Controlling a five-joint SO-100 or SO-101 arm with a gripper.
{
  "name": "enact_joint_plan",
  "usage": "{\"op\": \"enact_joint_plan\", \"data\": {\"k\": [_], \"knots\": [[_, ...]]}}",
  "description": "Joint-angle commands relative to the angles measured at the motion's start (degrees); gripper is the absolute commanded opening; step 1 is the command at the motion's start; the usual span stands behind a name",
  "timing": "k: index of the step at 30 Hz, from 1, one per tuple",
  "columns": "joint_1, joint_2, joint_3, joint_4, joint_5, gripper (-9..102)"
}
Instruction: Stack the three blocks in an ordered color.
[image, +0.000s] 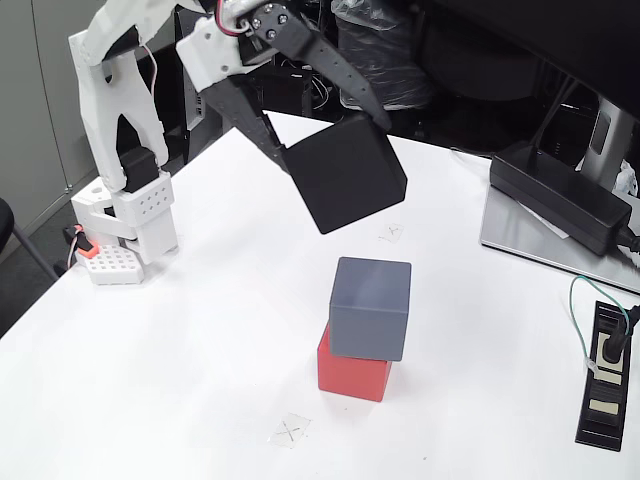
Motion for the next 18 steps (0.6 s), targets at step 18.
{"op": "enact_joint_plan", "data": {"k": [18], "knots": [[-1.49,-12.57,-3.87,0.0,7.47,10]]}}
